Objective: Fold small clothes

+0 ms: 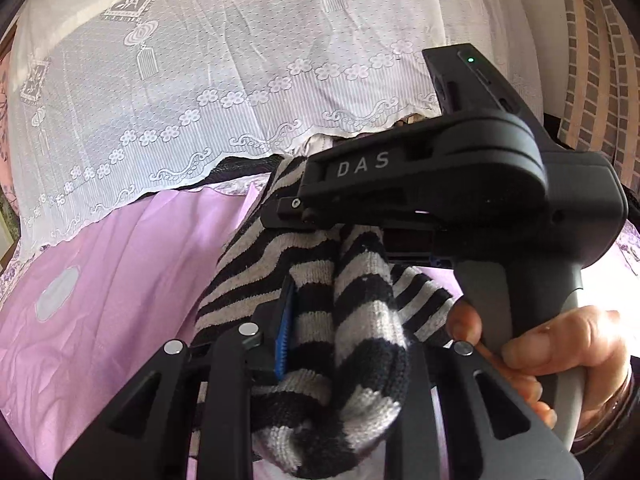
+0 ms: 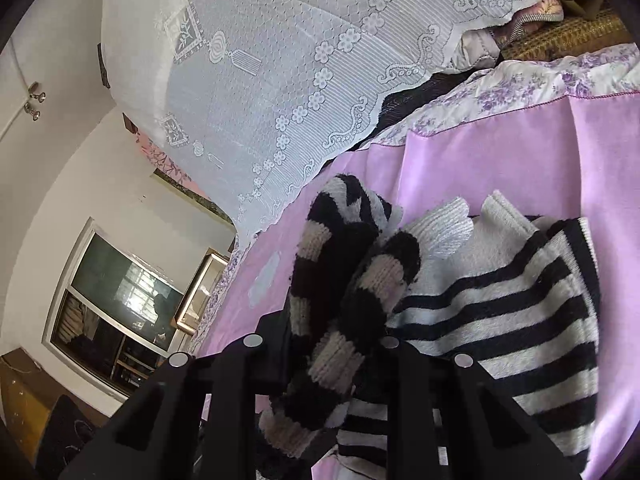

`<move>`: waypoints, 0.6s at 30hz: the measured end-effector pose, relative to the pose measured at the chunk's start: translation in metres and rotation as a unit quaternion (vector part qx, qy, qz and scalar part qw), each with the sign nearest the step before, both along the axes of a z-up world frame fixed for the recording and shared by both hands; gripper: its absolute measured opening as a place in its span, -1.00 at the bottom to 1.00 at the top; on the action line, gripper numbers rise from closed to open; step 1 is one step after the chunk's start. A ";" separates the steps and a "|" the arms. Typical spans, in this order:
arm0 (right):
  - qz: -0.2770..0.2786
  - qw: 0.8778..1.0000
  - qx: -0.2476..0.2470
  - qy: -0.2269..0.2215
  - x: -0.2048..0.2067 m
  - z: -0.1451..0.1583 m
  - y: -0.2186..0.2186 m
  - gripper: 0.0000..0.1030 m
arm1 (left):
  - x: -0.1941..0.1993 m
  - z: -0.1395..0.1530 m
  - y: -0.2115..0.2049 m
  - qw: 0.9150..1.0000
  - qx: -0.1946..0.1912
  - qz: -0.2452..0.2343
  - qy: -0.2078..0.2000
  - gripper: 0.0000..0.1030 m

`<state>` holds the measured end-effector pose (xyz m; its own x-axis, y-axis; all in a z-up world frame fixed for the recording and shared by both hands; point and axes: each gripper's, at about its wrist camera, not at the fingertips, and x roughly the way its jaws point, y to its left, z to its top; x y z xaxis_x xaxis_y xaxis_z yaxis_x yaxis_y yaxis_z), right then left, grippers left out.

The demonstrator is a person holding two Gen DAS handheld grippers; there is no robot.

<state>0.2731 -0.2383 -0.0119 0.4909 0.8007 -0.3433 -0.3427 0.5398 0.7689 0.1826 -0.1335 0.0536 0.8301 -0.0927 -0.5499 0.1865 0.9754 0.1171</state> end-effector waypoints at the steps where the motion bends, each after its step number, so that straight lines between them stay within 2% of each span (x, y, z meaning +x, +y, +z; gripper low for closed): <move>1: 0.000 1.000 -0.001 0.003 0.004 -0.002 -0.008 -0.57 | 0.004 -0.002 -0.007 1.000 -0.004 -0.006 0.003 -0.58; 5: -0.009 1.000 -0.005 0.020 0.015 -0.016 -0.037 -0.58 | 0.014 -0.014 -0.033 1.000 -0.010 -0.020 0.013 -0.57; 8: -0.019 0.999 -0.007 0.048 0.022 -0.037 -0.054 -0.59 | 0.019 -0.029 -0.045 0.999 -0.023 -0.021 0.040 -0.50; 11: -0.020 0.997 -0.012 0.071 0.025 -0.058 -0.060 -0.59 | 0.010 -0.035 -0.046 0.997 -0.030 -0.045 0.061 -0.20; 13: -0.021 0.996 -0.023 0.079 0.025 -0.067 -0.061 -0.59 | -0.006 -0.032 -0.037 0.994 -0.044 -0.070 0.064 0.13; 14: -0.025 0.996 -0.023 0.084 0.025 -0.072 -0.063 -0.59 | -0.014 -0.029 -0.031 0.993 -0.057 -0.085 0.061 0.36; 16: -0.028 0.995 -0.002 0.093 0.024 -0.079 -0.069 -0.59 | -0.035 -0.019 -0.012 0.989 -0.082 -0.113 0.044 0.51; 17: -0.033 0.995 0.001 0.094 0.022 -0.080 -0.072 -0.59 | -0.044 -0.014 -0.004 0.990 -0.086 -0.108 0.030 0.77; 18: -0.039 0.995 0.002 0.094 0.020 -0.080 -0.075 -0.59 | -0.051 -0.009 0.008 0.992 -0.088 -0.089 0.010 0.90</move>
<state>0.2929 -0.3133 -0.0915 0.4787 0.7644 -0.4318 -0.1501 0.5559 0.8176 0.1319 -0.1258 0.0449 0.7807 -0.3330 -0.5288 0.3583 0.9318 -0.0576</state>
